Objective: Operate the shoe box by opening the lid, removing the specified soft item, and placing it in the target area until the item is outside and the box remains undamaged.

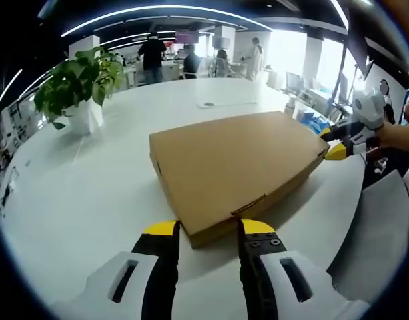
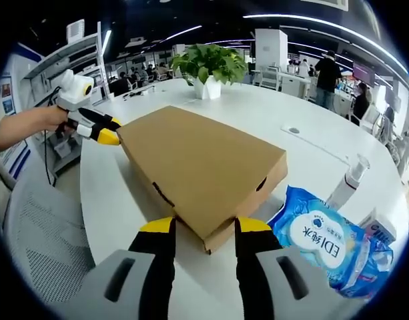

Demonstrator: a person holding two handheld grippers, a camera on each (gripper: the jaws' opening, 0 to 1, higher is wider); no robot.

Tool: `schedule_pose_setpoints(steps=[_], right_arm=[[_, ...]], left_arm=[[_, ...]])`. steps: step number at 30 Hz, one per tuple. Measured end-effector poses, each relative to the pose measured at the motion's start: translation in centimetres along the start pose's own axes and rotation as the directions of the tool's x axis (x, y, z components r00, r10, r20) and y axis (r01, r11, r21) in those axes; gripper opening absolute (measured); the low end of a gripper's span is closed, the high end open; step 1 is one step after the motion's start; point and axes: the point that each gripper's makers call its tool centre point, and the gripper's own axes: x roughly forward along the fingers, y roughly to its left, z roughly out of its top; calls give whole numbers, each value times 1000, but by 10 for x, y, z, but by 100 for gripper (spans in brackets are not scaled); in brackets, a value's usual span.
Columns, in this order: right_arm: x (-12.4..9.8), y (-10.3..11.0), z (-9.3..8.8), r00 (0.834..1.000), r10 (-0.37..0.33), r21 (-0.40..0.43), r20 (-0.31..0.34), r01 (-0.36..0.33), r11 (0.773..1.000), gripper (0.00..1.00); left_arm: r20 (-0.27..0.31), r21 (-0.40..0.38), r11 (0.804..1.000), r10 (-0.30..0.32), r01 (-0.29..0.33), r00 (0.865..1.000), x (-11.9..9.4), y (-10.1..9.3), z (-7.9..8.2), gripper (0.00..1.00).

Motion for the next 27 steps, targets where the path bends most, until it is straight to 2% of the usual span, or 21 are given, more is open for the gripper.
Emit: schedule_pose_setpoints(steps=[21,27], right_arm=[[24,-36,21,1000,-30,-8,1,30,1000,32],[25,-40,22,999,-34,-9,4,34,999,32]], left_arm=[[4,13,1000,-12,12,1000,35,22,34,34],[4,17,1000,-15,15,1000,36,22,36,34]])
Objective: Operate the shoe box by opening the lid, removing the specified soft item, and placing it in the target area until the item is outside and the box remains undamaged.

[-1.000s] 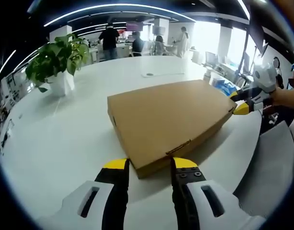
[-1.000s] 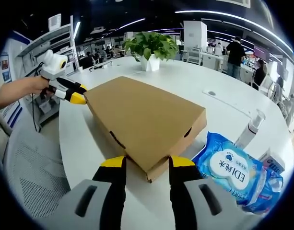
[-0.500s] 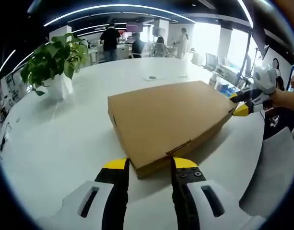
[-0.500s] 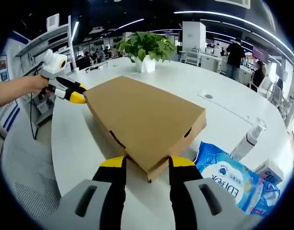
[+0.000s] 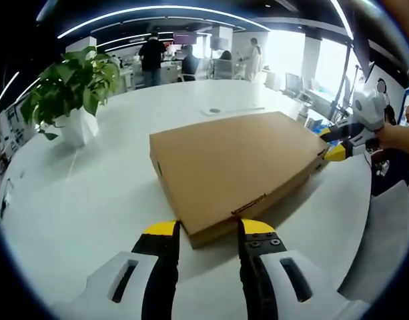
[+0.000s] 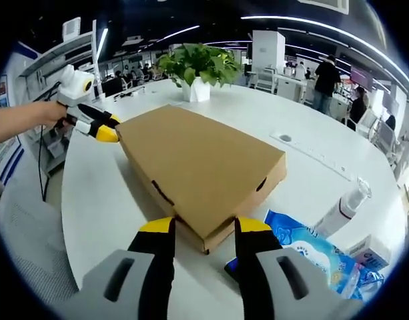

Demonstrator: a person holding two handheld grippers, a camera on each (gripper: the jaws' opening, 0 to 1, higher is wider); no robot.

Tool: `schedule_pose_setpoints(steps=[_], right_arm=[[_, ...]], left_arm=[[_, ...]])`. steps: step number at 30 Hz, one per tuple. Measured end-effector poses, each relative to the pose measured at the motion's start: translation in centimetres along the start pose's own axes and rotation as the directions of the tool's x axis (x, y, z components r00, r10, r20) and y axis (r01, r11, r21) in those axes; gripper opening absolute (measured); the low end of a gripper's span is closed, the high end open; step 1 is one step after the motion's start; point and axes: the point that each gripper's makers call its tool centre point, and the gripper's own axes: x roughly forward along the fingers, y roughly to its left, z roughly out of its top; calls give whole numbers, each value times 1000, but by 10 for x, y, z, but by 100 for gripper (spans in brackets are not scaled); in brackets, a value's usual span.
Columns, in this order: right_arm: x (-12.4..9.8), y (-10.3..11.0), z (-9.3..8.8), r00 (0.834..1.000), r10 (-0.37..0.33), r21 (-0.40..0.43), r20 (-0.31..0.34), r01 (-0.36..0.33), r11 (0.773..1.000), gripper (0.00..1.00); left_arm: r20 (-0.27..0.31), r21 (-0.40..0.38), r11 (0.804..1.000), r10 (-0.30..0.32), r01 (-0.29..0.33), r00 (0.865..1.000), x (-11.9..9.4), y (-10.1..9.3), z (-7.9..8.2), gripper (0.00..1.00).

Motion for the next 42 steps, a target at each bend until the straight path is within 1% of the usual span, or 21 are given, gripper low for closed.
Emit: schedule_pose_setpoints(steps=[3,5,7,10,14,16,18,21,24,26,27,30,32,34,35,37,40,42], right_arm=[[-1,-1,-1,1000,-5,0,4,5,1000,34],[-5,-4,-1,1000,-27,11,13,26,1000,39],[-12,-5,1,999,-40,29,26,40,999,41],[-24,-8,0,997,-68,41,43,66,997,45],[-49,-11,-5,991,-113,68,68,108,992,47],[-64,-13,-10,987,-143,98,79,135,986,48],[-78,-15,-16,982,-168,120,91,156,980,49],[-100,-19,-26,974,-204,141,95,190,972,51],[-128,-28,-36,957,-268,194,111,243,950,53],[-141,-31,-42,949,-293,196,115,268,943,54],[-151,-34,-46,943,-313,203,111,287,936,55],[-171,-38,-56,934,-341,224,109,311,924,57],[-181,-39,-62,929,-354,230,105,324,918,59],[-193,-38,-69,926,-366,219,97,339,915,61],[-198,-37,-72,923,-372,209,92,348,914,61],[-209,-35,-77,922,-377,199,85,355,913,63],[-225,-32,-82,919,-384,209,90,360,909,68],[-230,-30,-83,918,-386,211,90,362,908,71]], left_arm=[[0,0,1000,13,-13,1000,-1,0,-1,32],[6,-5,1000,28,-28,1000,-4,0,-2,35],[24,-18,999,39,-39,999,-11,-1,1,40],[30,-18,999,37,-36,999,-21,-6,1,41],[62,0,999,40,-40,997,-44,-21,4,45],[74,7,999,39,-40,996,-53,-28,4,47],[96,16,999,45,-47,994,-69,-38,1,51],[111,10,999,50,-52,993,-85,-48,-4,54],[126,-3,998,61,-61,990,-101,-56,-11,56],[149,-4,997,75,-76,986,-112,-61,-13,58],[155,-8,996,84,-84,984,-116,-62,-14,58],[163,-14,996,93,-92,982,-128,-67,-19,59],[168,0,995,100,-101,981,-137,-71,-22,61],[185,2,994,106,-109,977,-147,-75,-22,63],[206,3,995,99,-102,974,-152,-79,-20,65],[220,3,995,96,-99,971,-158,-85,-20,67],[225,23,994,95,-103,970,-163,-91,-19,71],[231,33,994,93,-104,968,-166,-96,-18,74]])
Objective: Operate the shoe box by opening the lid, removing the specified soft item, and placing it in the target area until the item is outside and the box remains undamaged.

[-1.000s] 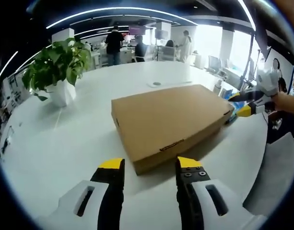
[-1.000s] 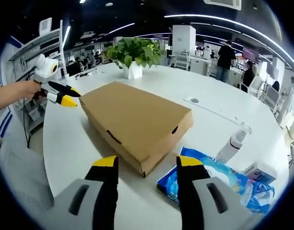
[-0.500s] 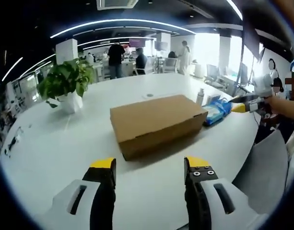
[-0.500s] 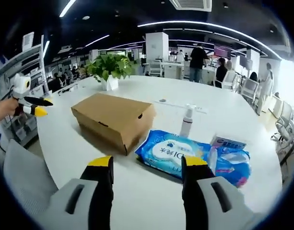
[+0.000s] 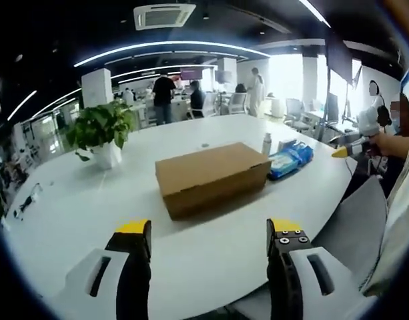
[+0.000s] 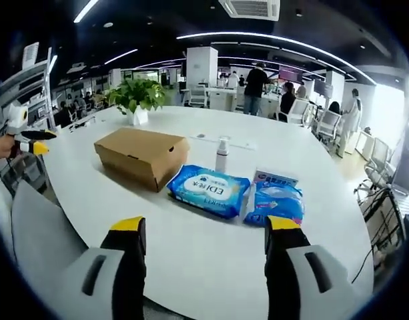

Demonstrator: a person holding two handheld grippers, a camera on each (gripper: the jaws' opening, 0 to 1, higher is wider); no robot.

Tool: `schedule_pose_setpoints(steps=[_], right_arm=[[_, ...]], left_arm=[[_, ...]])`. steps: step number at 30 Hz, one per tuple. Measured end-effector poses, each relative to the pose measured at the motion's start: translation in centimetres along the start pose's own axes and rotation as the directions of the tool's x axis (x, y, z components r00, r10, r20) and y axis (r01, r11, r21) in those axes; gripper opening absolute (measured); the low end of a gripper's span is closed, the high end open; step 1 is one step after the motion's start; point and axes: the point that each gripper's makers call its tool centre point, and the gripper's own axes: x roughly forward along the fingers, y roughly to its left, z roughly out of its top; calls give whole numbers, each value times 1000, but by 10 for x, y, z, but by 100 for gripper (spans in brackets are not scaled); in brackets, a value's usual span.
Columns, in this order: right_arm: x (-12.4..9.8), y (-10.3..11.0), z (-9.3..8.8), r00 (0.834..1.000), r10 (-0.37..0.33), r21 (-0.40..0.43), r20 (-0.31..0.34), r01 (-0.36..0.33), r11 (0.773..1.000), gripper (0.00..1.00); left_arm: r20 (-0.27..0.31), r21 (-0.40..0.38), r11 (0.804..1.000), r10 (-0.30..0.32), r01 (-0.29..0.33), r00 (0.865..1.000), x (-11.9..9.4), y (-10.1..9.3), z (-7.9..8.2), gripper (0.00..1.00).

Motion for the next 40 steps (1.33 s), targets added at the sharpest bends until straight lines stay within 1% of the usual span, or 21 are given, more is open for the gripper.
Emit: schedule_pose_setpoints(steps=[3,5,7,9,13,17,19,21,23,26,28,32,40], right_arm=[[-14,-5,0,1000,-16,-9,5,16,1000,73],[-21,-8,1,1000,-22,1,11,22,1000,75],[-26,-8,0,1000,-21,12,17,20,1000,77],[-30,-5,-1,1000,-16,14,18,16,1000,78],[-36,0,-6,1000,-14,2,7,14,1000,81],[-42,-2,-8,999,-24,19,24,24,1000,87],[-45,0,-11,1000,-23,31,17,22,999,91],[-48,0,-12,999,-26,21,18,25,999,93],[-49,2,-11,999,-17,16,29,17,1000,94],[-49,7,-13,1000,2,-3,22,-2,1000,96],[-49,9,-14,1000,11,-18,15,-11,1000,96],[-50,9,-13,1000,13,-37,9,-12,999,96],[-48,10,-17,1000,24,-31,-6,-24,999,96]], left_arm=[[42,-8,1000,-1,1,999,-6,-4,7,78],[45,-23,1000,4,-3,999,-7,-4,8,79],[41,-41,999,9,-7,999,-9,-4,6,82],[40,-40,999,8,-6,999,-11,-6,5,83],[21,-55,998,5,-3,1000,-13,-9,0,88],[8,-50,999,7,-7,1000,-13,-14,-7,93],[-2,-62,998,11,-11,1000,-14,-13,-10,96],[-1,-78,997,11,-11,1000,-15,-14,-11,98],[2,-79,997,9,-9,1000,-16,-15,-12,100],[-5,-64,998,-9,8,1000,-16,-21,-13,100],[-14,-57,998,-15,14,1000,-16,-24,-15,100],[-5,-60,998,-14,14,1000,-16,-26,-14,100],[3,-77,997,3,-3,1000,-17,-24,-16,100]])
